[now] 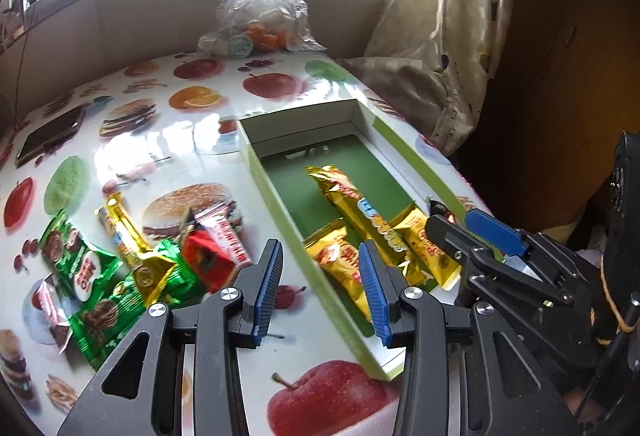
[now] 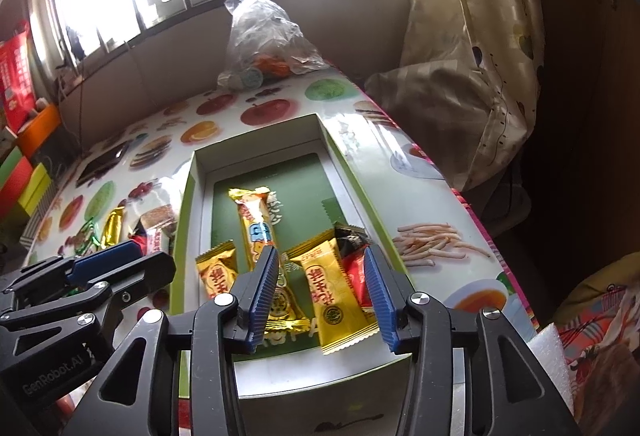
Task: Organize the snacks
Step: 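Open both grippers and withdraw them from the box toward the snack pile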
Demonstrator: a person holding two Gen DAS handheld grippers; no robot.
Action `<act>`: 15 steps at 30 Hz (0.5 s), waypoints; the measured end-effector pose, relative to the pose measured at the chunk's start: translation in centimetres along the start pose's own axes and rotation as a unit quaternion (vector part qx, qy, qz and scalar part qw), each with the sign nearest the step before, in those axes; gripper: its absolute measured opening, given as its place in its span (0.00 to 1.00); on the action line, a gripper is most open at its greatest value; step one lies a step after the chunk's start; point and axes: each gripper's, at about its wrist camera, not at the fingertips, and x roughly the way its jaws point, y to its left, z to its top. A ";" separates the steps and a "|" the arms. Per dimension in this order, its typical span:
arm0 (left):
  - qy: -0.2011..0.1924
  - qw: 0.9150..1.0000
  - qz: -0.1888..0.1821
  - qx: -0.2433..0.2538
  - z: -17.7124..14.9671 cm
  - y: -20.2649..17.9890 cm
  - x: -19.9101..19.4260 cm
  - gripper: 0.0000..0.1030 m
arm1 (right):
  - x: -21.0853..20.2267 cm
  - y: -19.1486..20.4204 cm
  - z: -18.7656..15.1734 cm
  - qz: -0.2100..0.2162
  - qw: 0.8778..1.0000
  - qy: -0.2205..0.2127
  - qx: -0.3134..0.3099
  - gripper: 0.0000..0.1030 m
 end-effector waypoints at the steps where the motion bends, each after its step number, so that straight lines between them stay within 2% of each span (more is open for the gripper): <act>1: 0.000 1.000 0.001 -0.001 -0.1 0.2 -0.1 0.40 | -0.1 0.1 0.0 0.001 1.000 -0.001 0.000 0.43; 15: -0.017 1.000 0.016 -0.015 -1.5 3.0 -2.1 0.40 | -0.6 2.8 0.3 0.022 0.999 -0.013 -0.019 0.46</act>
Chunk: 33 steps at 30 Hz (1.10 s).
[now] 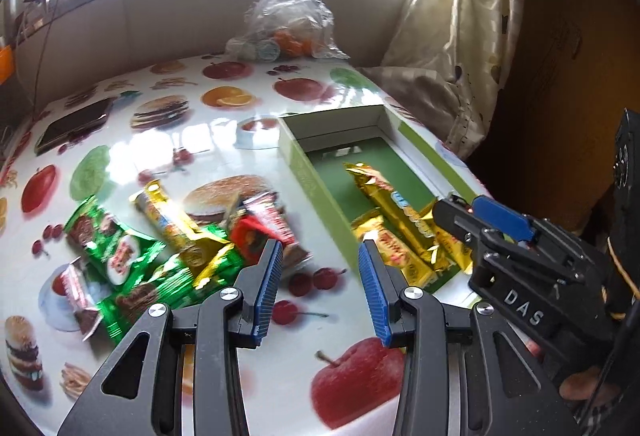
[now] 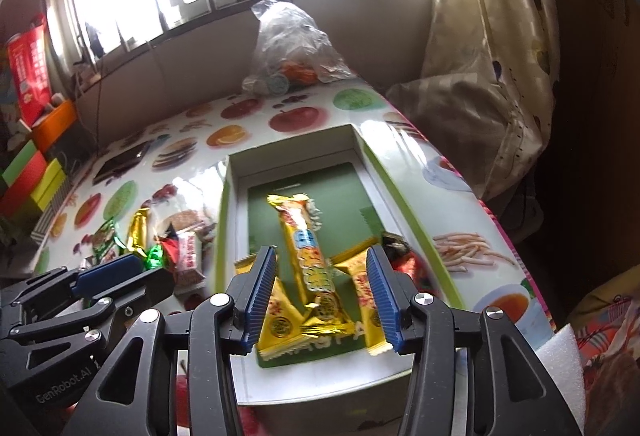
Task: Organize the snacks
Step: 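Open both grippers and withdraw them from the box toward the snack pile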
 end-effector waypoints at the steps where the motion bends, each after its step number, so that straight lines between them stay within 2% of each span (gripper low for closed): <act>1: -0.001 1.000 0.003 -0.003 -0.1 0.3 -0.1 0.40 | 0.0 0.3 0.1 0.003 1.000 0.000 -0.002 0.46; 19: -0.010 0.993 0.079 -0.084 -2.2 9.6 -2.1 0.40 | 2.1 6.4 0.0 0.052 0.997 0.019 -0.054 0.47; 26: -0.014 0.986 0.115 -0.121 -2.8 13.4 -3.1 0.40 | 3.1 9.2 0.3 0.073 0.993 0.026 -0.083 0.47; 33: -0.006 0.981 0.130 -0.144 -3.6 15.9 -3.3 0.40 | 4.2 11.7 0.7 0.094 0.989 0.035 -0.107 0.47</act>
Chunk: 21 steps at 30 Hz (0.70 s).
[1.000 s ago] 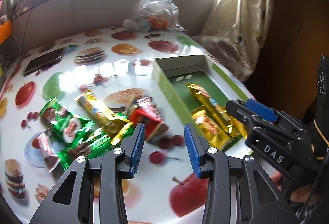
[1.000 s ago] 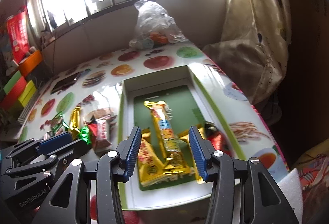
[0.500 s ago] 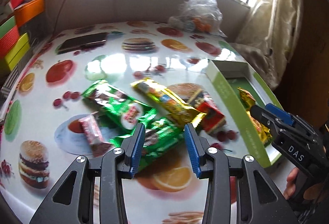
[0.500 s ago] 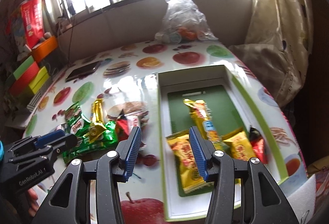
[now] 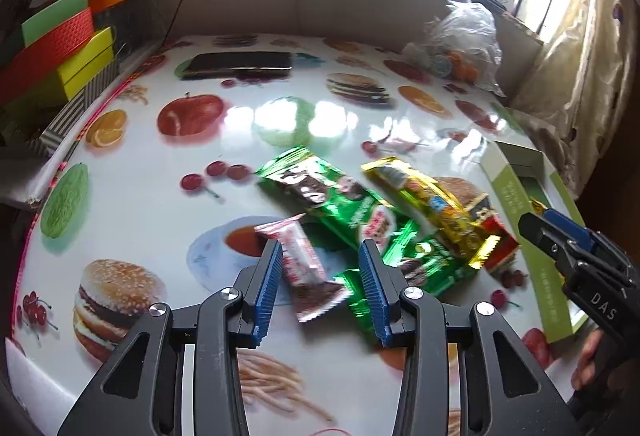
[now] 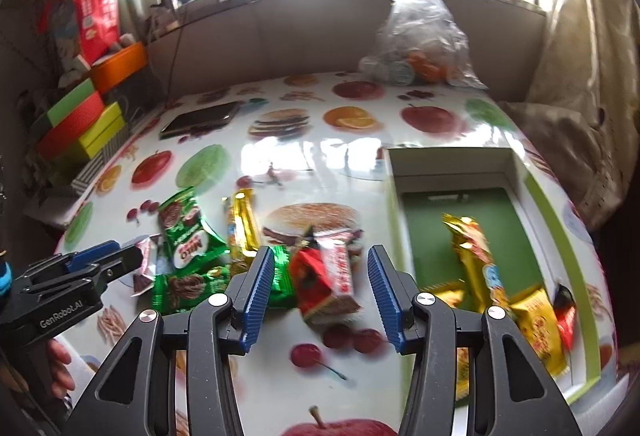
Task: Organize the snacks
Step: 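Open both grippers and withdraw them from the box toward the snack pile, then grasp a gold bar with the right gripper while the left grasps a white-red wafer packet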
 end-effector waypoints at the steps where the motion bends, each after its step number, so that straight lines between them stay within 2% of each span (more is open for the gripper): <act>1: 0.003 1.000 0.001 -0.002 0.0 0.3 0.2 0.40 | 0.2 0.3 0.2 0.002 1.000 0.001 -0.005 0.47; 13: 0.035 0.999 0.003 -0.027 -0.1 1.6 2.4 0.40 | 4.2 3.6 2.6 0.050 0.997 0.033 -0.051 0.47; 21: 0.041 0.999 0.004 -0.031 0.2 1.7 3.2 0.40 | 6.4 4.6 2.7 0.060 0.994 0.060 -0.068 0.47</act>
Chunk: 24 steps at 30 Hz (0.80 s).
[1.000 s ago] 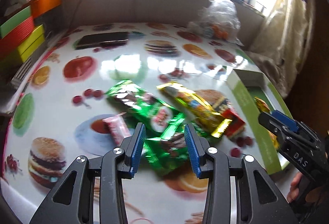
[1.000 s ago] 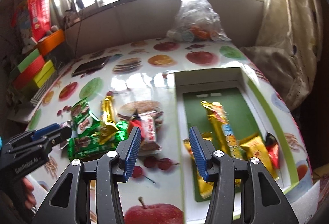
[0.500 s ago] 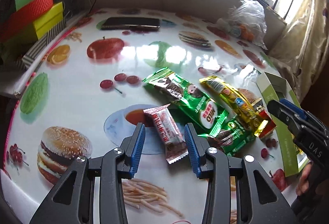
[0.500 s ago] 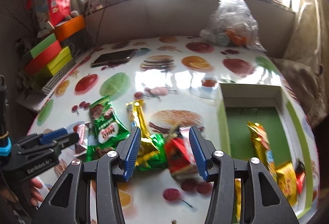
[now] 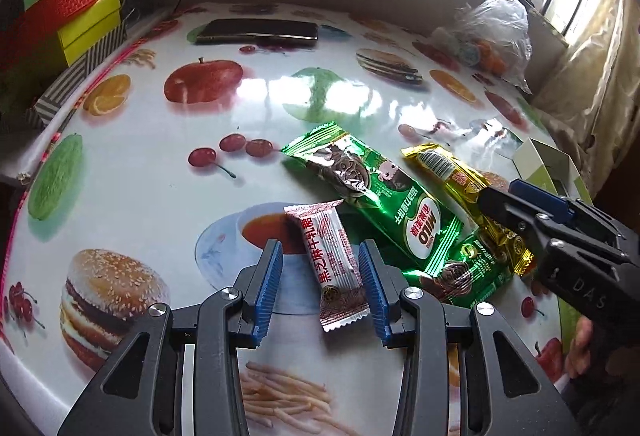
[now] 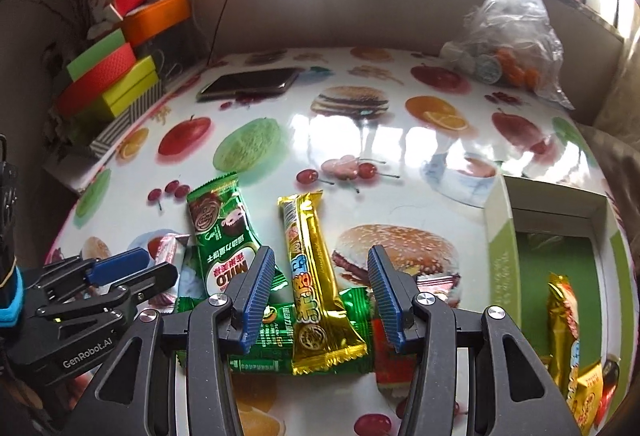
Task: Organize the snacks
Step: 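Grasp a gold bar with the right gripper while the left grasps a white-red wafer packet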
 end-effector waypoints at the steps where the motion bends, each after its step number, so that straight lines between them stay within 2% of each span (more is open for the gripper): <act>1: 0.002 1.000 0.000 -0.001 0.0 0.0 0.1 0.40 | 0.3 0.0 0.0 -0.002 1.000 0.003 -0.002 0.47; 11: 0.002 1.000 0.016 0.003 0.2 0.0 0.5 0.40 | 2.3 0.4 0.3 -0.009 0.999 0.026 -0.018 0.47; 16: 0.000 1.000 0.025 0.004 0.3 -0.1 0.6 0.40 | 2.6 0.5 0.3 -0.008 0.999 0.026 -0.017 0.35; 24: -0.001 0.999 0.033 0.005 0.3 -0.3 0.6 0.40 | 2.7 0.5 0.2 -0.011 1.000 0.023 -0.015 0.23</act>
